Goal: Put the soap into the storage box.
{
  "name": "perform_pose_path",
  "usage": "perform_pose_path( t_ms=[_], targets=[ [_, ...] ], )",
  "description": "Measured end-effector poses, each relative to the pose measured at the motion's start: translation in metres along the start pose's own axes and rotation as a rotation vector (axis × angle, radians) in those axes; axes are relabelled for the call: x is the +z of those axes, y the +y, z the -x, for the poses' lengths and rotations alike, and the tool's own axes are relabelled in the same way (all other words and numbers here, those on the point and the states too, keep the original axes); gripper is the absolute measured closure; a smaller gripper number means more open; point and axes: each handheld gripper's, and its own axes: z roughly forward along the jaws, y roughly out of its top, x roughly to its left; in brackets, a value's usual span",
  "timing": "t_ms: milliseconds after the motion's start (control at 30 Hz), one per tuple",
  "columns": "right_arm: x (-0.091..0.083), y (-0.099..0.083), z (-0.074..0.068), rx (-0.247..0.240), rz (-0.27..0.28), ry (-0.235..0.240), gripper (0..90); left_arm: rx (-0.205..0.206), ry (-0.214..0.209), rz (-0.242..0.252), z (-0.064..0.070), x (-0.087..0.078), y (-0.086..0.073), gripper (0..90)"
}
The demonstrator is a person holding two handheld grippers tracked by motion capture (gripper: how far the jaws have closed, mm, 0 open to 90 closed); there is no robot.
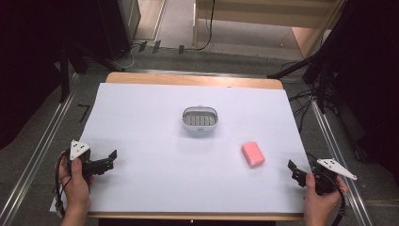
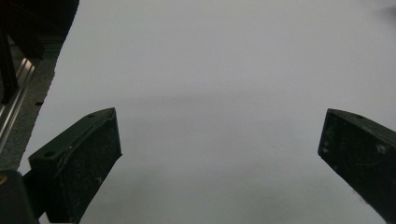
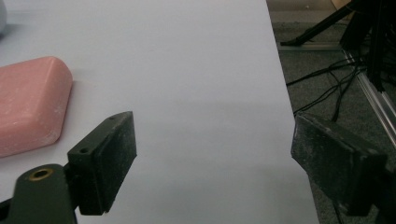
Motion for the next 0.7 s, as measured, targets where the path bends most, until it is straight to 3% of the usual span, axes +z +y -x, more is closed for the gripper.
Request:
perform_pose_path(
  t_ms=[133, 233, 267, 333, 400, 433, 467, 500, 567, 600, 633, 700],
  targets=[
    [0.002, 0.002, -0.005, -0.025, -0.013, -0.04, 21.5, 0.011, 0.007, -0.003, 0.001, 0.0, 0.0, 0.0],
    [0.003, 0.008, -0.011, -0.045, -0.017, -0.06, 33.6, 0.01, 0.006, -0.004, 0.001, 0.0, 0.0, 0.0],
    [0.003, 0.008, -0.011, -0.045, -0.017, -0.06, 33.6, 0.01, 0.006, -0.004, 0.001, 0.0, 0.0, 0.0],
    [0.002, 0.014, -0.016, -0.102, -0.028, -0.08, 32.0, 0.009, 0.002, -0.007, 0.001, 0.0, 0.0, 0.0],
    [0.0, 0.017, -0.019, -0.119, -0.036, -0.076, 32.2, 0.009, 0.003, -0.006, 0.001, 0.0, 0.0, 0.0],
    [-0.002, 0.02, -0.018, -0.113, -0.042, -0.015, 32.0, 0.01, 0.001, -0.007, 0.001, 0.0, 0.0, 0.0],
    [-0.002, 0.02, -0.018, -0.113, -0.042, -0.015, 32.0, 0.01, 0.003, -0.006, 0.001, 0.0, 0.0, 0.0],
    [-0.003, 0.022, -0.019, -0.104, -0.068, 0.036, 28.6, 0.008, 0.002, -0.007, 0.001, 0.0, 0.0, 0.0],
    [-0.003, 0.023, -0.02, -0.116, -0.083, 0.024, 26.3, 0.008, 0.003, -0.006, 0.001, 0.0, 0.0, 0.0],
    [-0.002, 0.023, -0.024, -0.131, -0.106, -0.008, 19.4, 0.007, 0.003, -0.007, 0.001, 0.001, 0.0, 0.0],
    [0.0, 0.024, -0.032, -0.183, -0.168, -0.046, 12.6, 0.007, 0.003, -0.008, 0.001, 0.001, 0.0, 0.0],
    [0.003, 0.025, -0.036, -0.194, -0.225, -0.01, 11.0, 0.007, 0.003, -0.007, 0.001, 0.001, 0.0, 0.0]
  ],
)
